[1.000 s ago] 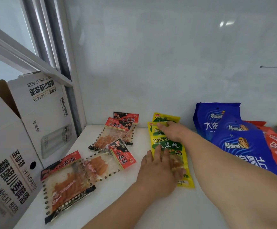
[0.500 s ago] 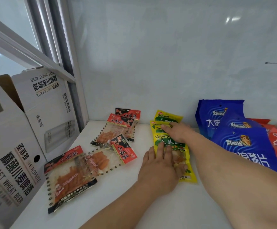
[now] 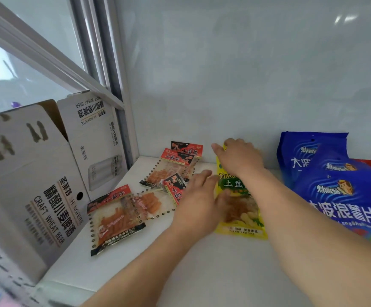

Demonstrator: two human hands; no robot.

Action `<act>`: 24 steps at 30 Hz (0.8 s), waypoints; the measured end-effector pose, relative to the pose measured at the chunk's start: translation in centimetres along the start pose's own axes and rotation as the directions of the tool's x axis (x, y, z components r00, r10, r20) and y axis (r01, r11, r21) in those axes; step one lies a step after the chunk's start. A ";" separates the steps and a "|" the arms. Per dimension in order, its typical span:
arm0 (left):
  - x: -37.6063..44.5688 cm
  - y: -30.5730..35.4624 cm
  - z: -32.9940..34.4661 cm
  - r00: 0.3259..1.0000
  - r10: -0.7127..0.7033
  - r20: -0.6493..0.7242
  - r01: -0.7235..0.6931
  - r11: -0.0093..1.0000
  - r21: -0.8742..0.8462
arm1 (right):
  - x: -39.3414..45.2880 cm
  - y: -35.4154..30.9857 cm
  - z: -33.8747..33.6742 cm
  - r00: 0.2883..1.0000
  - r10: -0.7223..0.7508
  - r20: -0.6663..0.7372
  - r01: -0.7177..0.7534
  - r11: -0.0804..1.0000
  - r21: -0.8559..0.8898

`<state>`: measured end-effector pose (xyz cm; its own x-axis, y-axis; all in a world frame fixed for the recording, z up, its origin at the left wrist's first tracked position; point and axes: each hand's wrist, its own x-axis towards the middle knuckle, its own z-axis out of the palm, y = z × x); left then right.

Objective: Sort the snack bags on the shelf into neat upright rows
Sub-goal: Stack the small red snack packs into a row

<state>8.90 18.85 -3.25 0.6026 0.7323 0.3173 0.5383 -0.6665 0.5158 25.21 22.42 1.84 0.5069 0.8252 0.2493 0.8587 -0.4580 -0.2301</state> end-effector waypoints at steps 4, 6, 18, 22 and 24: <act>-0.6 -4.4 -5.1 0.932 -0.256 -0.258 0.270 0.963 0.020 | -2.5 -3.4 0.6 0.983 -0.157 0.092 0.143 0.980 0.136; -1.4 -7.1 -7.2 0.861 -0.436 -0.260 0.478 0.870 0.122 | -3.9 -4.9 1.4 0.971 -0.192 0.143 0.167 0.970 0.174; -5.9 -14.9 -8.4 0.824 -0.566 -0.018 0.565 0.820 0.094 | -9.6 -8.0 5.4 0.987 0.021 0.161 -0.084 0.913 0.400; -7.0 -13.5 -9.3 0.786 -0.613 -0.080 0.618 0.775 0.131 | -10.4 -8.0 6.1 0.982 0.158 0.102 -0.185 0.711 0.678; -7.0 -13.7 -9.3 0.760 -0.648 -0.056 0.649 0.752 0.112 | -10.3 -7.5 6.4 0.963 0.233 0.137 -0.243 0.524 0.816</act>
<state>-8.19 24.18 -5.16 0.0762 0.9959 -0.0482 0.8624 -0.0416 0.5045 13.03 19.43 -5.01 0.6779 0.7329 0.0570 0.2643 -0.1706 -0.9492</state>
